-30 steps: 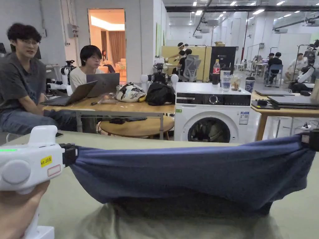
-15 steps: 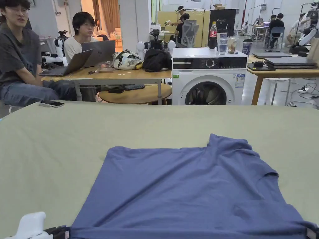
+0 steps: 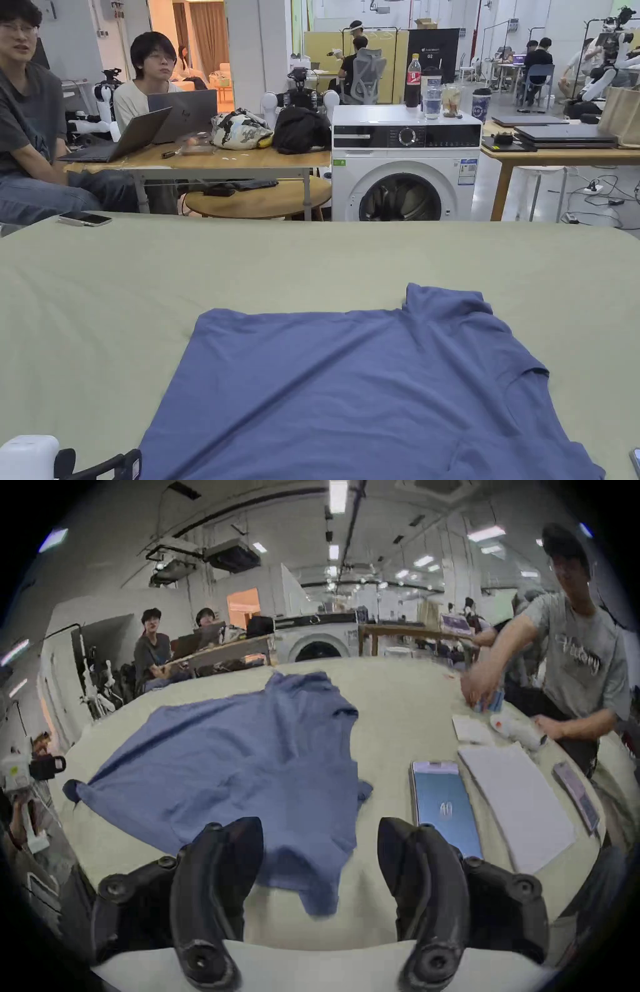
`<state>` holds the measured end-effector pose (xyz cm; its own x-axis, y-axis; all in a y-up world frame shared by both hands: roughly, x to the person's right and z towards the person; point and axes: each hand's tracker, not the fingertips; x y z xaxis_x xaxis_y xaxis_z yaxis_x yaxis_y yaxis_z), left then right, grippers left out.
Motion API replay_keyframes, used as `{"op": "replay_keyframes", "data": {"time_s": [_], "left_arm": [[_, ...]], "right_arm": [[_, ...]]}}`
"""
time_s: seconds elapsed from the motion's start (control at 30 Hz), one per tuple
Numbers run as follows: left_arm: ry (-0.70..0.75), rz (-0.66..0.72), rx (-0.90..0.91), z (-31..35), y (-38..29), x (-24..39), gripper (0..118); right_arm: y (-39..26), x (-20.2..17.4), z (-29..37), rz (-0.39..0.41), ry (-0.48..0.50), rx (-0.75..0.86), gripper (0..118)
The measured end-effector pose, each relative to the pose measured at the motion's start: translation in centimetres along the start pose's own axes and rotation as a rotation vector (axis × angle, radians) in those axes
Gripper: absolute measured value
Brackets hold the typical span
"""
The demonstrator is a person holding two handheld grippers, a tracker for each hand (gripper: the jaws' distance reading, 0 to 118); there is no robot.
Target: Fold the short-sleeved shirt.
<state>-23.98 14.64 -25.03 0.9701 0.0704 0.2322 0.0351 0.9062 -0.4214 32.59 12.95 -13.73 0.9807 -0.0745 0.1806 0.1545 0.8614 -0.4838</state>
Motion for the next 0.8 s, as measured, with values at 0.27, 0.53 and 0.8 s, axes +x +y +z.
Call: {"op": "replay_keyframes", "data": {"time_s": [0.27,0.53,0.8], "left_arm": [[-0.012,-0.03,0.104,-1.0,3.4,5.2,77],[-0.046,0.004,0.086,-1.6,3.5,6.2,0],[-0.078,0.061,0.069,-0.5,3.7,3.1,0]], "right_arm": [[4.9,-4.4,-3.3,-0.011,0.059,0.103,46],[5.2,-6.5,-3.9,0.025,0.063,0.084,0],[4.5,-6.7,-4.3,0.055,0.05,0.077,0]]}}
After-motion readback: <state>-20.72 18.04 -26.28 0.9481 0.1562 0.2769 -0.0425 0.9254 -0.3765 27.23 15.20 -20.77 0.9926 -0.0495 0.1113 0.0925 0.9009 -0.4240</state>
